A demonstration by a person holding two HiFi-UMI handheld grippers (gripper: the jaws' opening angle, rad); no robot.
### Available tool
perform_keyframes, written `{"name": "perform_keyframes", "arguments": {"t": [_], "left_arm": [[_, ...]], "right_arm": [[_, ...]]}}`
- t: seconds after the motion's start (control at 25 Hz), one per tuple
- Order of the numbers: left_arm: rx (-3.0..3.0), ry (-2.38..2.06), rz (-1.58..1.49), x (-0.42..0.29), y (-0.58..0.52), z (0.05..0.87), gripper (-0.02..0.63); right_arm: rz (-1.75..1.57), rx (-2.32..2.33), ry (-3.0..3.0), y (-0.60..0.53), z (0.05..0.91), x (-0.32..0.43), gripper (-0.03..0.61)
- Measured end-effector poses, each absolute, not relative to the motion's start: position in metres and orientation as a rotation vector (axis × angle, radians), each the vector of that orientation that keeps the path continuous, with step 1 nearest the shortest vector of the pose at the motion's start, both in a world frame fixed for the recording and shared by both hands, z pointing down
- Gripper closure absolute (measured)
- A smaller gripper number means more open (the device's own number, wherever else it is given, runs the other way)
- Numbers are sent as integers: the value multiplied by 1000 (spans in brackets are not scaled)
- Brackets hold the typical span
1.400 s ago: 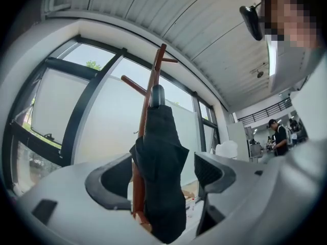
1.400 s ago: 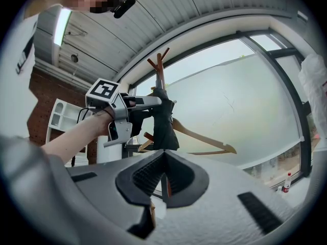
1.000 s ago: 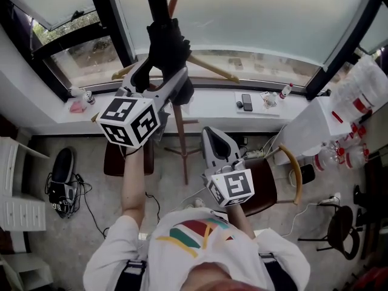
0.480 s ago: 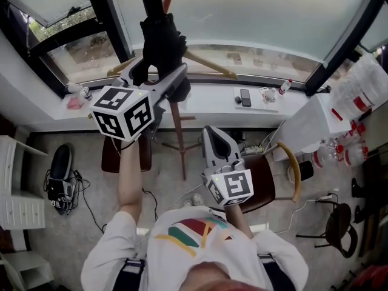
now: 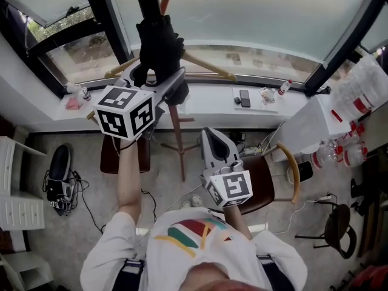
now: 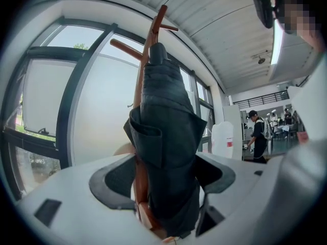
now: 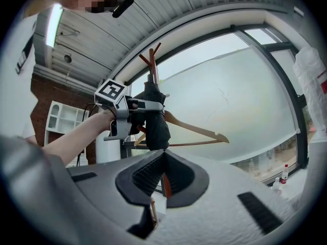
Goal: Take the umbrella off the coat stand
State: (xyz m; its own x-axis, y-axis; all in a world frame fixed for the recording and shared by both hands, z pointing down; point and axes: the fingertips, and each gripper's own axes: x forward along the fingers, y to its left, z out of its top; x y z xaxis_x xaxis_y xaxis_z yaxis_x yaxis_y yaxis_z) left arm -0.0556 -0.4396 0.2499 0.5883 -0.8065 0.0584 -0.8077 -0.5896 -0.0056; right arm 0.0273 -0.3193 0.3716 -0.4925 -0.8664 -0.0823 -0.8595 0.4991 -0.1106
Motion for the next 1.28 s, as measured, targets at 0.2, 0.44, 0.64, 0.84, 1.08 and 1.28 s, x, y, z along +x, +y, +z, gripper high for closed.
{"name": "perform_keyframes", "arguments": {"t": [0.2,0.44,0.64,0.84,1.08,1.28], "left_arm": [[2784,-1407,70,-56,-440,251,268],[2787,-1376,57,-56,-441,250,277],[2787,-1397,65,-54,-440,251,351],[2767,-1434,75,-55,-440,252,359],[2758,-1445,78,-55,-439,252,364],[2753,-1450,90,-55,-437,251,368]], "right_arm": [[-87,-1515,2616,-320,374,26,578],[-90,-1523,2622,-321,375,26,578],[-92,-1533,2616,-320,377,28,578],[-90,-1537,2612,-317,379,32,578],[-84,-1532,2609,-316,377,36,578],[-77,-1525,2611,-315,374,36,578]]}}
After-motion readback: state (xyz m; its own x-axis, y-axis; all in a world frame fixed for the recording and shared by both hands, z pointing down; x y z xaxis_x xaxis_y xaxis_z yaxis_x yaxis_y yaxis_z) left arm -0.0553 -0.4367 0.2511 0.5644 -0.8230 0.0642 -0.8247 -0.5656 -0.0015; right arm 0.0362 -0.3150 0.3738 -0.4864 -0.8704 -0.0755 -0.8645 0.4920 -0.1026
